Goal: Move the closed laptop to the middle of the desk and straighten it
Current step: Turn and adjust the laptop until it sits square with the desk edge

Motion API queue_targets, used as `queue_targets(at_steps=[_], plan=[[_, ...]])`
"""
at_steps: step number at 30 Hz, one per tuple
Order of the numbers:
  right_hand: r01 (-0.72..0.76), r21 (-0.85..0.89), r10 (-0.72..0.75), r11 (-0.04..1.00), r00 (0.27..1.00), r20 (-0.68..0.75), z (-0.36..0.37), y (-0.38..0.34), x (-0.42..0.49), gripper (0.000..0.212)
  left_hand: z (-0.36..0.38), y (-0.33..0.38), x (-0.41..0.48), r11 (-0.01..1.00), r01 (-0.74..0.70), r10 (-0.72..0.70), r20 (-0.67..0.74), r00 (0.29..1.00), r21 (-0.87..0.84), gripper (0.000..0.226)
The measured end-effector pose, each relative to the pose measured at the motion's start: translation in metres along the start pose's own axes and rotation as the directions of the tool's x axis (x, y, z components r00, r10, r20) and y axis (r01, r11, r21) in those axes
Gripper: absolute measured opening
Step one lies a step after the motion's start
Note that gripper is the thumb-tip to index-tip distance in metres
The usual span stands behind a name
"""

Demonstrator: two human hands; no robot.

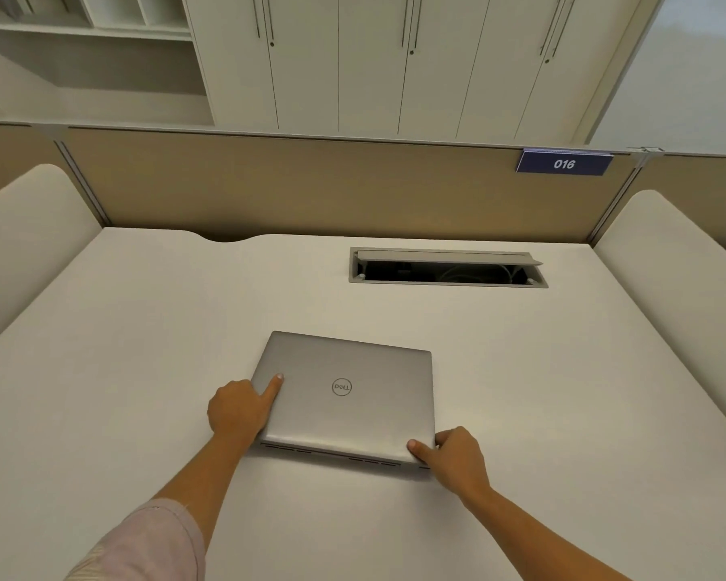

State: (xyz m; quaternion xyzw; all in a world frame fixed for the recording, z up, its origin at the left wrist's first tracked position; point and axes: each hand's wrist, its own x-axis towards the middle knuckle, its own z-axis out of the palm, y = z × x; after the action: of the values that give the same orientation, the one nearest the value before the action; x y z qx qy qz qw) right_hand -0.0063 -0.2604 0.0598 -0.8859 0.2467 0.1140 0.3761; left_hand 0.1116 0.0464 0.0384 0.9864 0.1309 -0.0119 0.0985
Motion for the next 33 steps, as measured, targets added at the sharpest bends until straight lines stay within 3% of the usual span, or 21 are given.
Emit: queue_targets(at_steps=[8, 13, 17, 20, 24, 26, 29, 33], plan=[[0.014, 0.041, -0.013, 0.999, 1.0, -0.022, 0.008, 0.007, -0.004, 0.052, 0.002, 0.002, -0.001, 1.0, 0.01, -0.01, 0.015, 1.0, -0.009, 0.067], [0.033, -0.057, -0.034, 0.998, 0.999, -0.032, 0.01, 0.007, -0.008, 0.043, 0.002, 0.0, -0.001, 0.999, -0.018, 0.017, 0.039, 0.999, 0.041, 0.068], [0.029, -0.325, -0.001, 0.945, 0.996, 0.086, -0.01, -0.005, 0.007, 0.045, -0.013, 0.0, 0.003, 0.978, -0.082, 0.052, 0.156, 0.986, 0.193, 0.068], [0.027, -0.476, 0.033, 0.879, 0.993, 0.117, -0.037, -0.019, 0.033, 0.047, -0.016, -0.004, 0.001, 0.972, -0.054, -0.008, 0.258, 0.966, 0.23, 0.076], [0.067, -0.419, -0.071, 0.905, 0.997, 0.005, -0.053, -0.039, 0.066, 0.054, -0.018, -0.015, -0.012, 0.975, 0.025, -0.109, 0.375, 0.921, 0.222, 0.087], [0.093, -0.33, -0.094, 0.939, 0.996, 0.014, -0.05, -0.048, 0.078, 0.06, -0.017, -0.024, -0.021, 0.984, 0.04, -0.11, 0.414, 0.903, 0.173, 0.085], [0.139, -0.275, -0.119, 0.951, 0.989, 0.088, -0.039, -0.059, 0.089, 0.068, -0.015, -0.037, -0.03, 0.979, 0.189, -0.134, 0.465, 0.875, -0.073, 0.08], [0.142, -0.129, -0.123, 0.981, 0.982, 0.143, -0.028, -0.07, 0.098, 0.08, -0.007, -0.045, -0.042, 0.805, 0.457, -0.149, 0.617, 0.773, -0.379, 0.077]])
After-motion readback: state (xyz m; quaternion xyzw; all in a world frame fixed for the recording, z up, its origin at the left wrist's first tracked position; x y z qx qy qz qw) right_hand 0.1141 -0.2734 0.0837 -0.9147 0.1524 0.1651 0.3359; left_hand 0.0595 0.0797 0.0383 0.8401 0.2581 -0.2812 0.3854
